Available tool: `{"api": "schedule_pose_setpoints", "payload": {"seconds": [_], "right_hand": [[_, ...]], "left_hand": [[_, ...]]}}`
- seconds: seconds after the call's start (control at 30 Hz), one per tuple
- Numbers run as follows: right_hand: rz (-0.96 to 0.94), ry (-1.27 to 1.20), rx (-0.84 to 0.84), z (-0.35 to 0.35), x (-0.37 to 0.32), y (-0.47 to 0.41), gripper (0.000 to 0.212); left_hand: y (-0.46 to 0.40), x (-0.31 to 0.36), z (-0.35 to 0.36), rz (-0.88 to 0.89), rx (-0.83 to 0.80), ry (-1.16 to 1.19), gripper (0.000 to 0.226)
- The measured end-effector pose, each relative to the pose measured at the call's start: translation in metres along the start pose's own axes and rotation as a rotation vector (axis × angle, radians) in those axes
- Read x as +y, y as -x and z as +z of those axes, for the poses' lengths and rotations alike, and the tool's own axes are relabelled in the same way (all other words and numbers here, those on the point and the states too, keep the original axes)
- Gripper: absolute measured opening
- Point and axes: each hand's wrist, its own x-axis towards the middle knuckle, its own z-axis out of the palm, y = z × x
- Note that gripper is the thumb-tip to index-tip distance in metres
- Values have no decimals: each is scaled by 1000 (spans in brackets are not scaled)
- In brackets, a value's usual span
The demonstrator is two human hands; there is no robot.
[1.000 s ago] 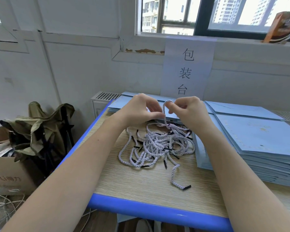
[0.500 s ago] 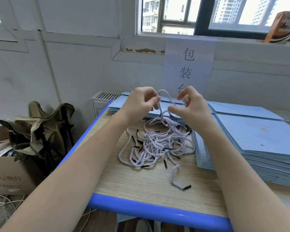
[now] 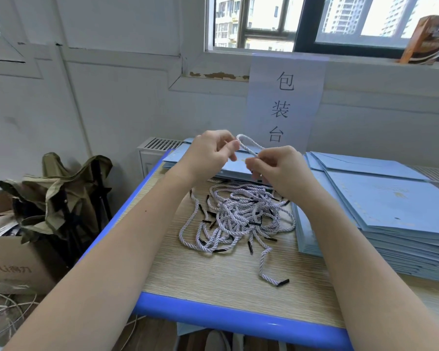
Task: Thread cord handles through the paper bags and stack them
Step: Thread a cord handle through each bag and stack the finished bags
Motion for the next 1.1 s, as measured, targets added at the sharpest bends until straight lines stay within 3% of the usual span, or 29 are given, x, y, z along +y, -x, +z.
{"api": "schedule_pose_setpoints", "payload": {"seconds": [0.1, 0.2, 0.37, 0.53, 0.67, 0.77, 0.9, 1.1], "right_hand": [[14, -32, -1, 0, 4, -2, 18], [21, -103, 1, 0, 6, -3, 9], [29, -130, 10, -1, 5, -3, 9], [37, -121, 23, 1, 6, -5, 14], [79, -201, 50, 2, 6, -5, 9], [88, -206, 66, 0, 7, -5, 7], [97, -212, 93, -3, 7, -6, 6], [77, -200, 147, -4, 4, -4, 8]], "left_hand": [[-1, -18, -3, -105, -211, -409, 29], [0, -26, -2, -181, -312, -475, 41], [0, -27, -7, -140, -238, -421, 37], [0, -26, -19, -165, -82, -167, 36], [0, -20, -20, -109, 33, -147, 27], [0, -18, -17, -72, 93, -135, 33], [0, -14, -16, -85, 102, -50, 51], [-2, -15, -7, -77, 123, 35, 48]]}}
